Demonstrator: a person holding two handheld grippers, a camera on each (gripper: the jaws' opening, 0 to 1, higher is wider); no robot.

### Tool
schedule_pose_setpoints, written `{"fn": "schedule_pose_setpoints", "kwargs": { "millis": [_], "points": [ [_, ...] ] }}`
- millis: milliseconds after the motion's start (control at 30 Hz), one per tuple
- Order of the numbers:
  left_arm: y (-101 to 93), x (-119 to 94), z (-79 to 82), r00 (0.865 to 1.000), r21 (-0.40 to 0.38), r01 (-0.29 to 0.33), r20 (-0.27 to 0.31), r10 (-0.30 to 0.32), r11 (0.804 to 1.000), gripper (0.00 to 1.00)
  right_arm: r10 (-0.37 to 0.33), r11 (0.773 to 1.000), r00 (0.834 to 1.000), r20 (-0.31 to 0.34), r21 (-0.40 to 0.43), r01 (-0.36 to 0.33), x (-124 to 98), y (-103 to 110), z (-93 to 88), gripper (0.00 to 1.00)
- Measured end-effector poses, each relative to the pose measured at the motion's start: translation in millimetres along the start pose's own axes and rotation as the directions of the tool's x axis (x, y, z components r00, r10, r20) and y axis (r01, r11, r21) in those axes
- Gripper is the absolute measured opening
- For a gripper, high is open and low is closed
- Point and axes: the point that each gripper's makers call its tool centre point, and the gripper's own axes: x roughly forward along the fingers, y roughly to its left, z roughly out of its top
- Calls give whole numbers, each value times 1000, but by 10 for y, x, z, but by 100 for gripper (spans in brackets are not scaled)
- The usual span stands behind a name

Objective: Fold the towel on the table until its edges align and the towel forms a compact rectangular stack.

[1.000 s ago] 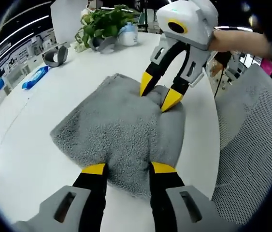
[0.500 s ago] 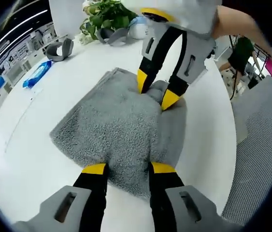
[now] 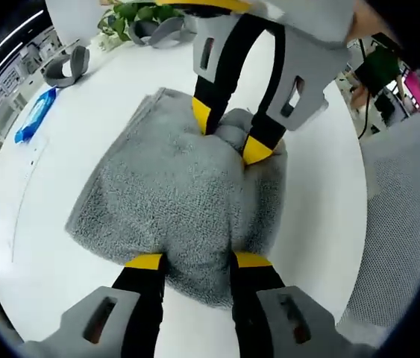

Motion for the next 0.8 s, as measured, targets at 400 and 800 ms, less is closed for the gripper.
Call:
{"fn": "schedule_pose_setpoints", "kwargs": {
  "millis": [400,800],
  "points": [
    [-2,-13,-36,998,-17,15,55,-14,1000,36,5,1000,1000,25,-4,-5,-12,18,52,26],
    [163,-331,-25,819,-559,225,552,156,798,33,-106,960,830,548,275,-58,-285,4,-35,25]
  ]
}}
